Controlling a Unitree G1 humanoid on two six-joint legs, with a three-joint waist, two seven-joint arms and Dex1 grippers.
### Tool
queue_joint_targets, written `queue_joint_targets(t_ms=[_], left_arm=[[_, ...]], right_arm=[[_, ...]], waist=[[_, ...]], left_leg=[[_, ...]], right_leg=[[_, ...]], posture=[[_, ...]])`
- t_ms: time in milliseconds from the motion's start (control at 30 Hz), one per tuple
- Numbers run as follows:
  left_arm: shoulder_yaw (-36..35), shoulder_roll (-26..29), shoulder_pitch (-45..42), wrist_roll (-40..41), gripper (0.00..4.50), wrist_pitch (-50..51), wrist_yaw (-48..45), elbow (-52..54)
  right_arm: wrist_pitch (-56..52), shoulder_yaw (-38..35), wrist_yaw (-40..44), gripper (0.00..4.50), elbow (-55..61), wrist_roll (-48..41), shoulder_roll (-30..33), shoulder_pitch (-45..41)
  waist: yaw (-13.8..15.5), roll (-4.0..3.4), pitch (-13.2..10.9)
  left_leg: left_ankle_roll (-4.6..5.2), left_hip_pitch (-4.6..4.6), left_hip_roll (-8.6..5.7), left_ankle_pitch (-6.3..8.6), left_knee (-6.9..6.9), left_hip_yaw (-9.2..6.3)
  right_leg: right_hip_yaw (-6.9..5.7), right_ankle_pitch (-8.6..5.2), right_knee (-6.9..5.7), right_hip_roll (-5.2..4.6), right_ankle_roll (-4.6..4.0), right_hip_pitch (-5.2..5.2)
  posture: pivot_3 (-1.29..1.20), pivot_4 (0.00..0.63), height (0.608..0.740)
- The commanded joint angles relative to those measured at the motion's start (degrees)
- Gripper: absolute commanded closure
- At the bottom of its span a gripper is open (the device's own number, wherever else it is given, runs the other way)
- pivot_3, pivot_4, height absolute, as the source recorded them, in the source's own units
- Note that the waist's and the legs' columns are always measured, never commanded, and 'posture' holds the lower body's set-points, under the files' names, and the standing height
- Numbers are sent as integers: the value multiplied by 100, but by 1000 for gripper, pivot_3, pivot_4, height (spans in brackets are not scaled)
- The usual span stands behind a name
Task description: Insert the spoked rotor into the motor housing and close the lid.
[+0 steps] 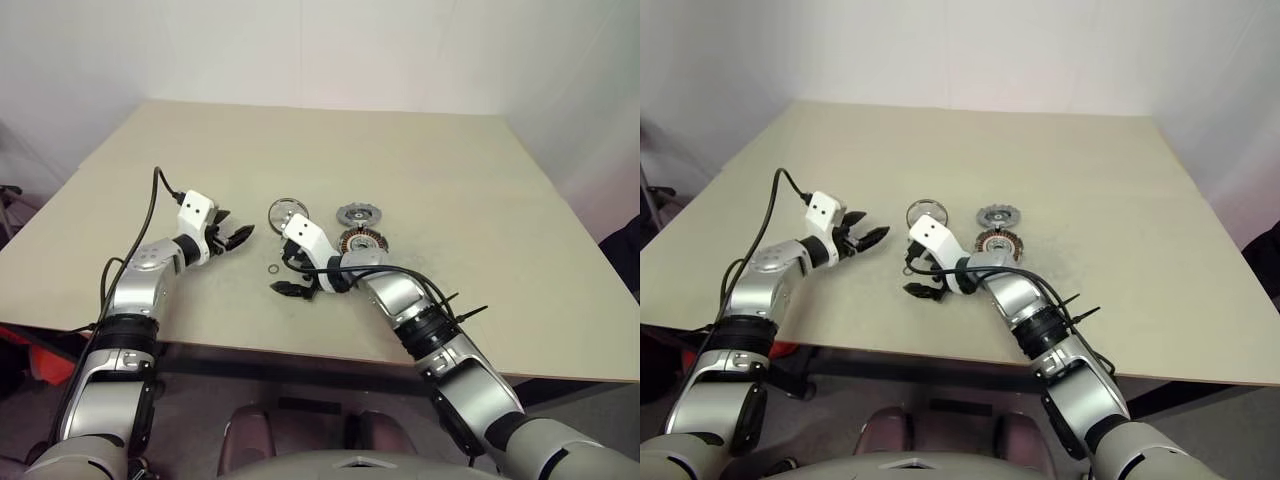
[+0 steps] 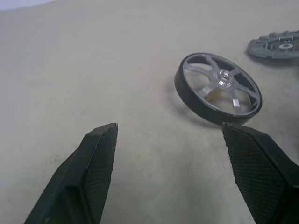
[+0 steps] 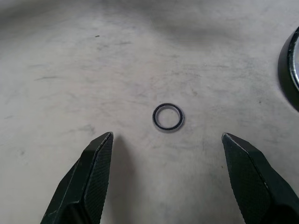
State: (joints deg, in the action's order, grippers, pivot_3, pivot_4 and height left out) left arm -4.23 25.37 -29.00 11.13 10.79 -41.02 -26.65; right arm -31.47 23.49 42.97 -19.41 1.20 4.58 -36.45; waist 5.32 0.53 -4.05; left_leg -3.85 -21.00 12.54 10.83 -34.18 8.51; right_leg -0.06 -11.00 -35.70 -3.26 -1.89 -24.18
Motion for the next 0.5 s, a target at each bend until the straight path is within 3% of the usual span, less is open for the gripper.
queue_joint_targets(t_ms=[33,367,500], left_arm=[[-71,75,-9,69,712,23,-10,359],[93,611,665,467,712,593,-1201,1341],[366,650,791,350,712,481,-1488,1455]], right_arm=[[303,-4,-106,332,-49,49,-104,-177],[-1218,-1101,430,332,2872,-831,1246,-233],[-1350,-1716,110,332,2807,-864,1722,-243]], waist=[[-1,0,0],[21,-1,-2],[33,-1,-1]], left_leg=[[0,0,0,0,0,0],[0,0,2,0,7,0],[-6,11,-2,-4,8,0]], right_leg=[[0,0,0,0,0,0],[0,-1,4,2,3,-1],[3,-4,1,0,7,7]], posture=[[0,0,740],[0,0,740],[0,0,740]])
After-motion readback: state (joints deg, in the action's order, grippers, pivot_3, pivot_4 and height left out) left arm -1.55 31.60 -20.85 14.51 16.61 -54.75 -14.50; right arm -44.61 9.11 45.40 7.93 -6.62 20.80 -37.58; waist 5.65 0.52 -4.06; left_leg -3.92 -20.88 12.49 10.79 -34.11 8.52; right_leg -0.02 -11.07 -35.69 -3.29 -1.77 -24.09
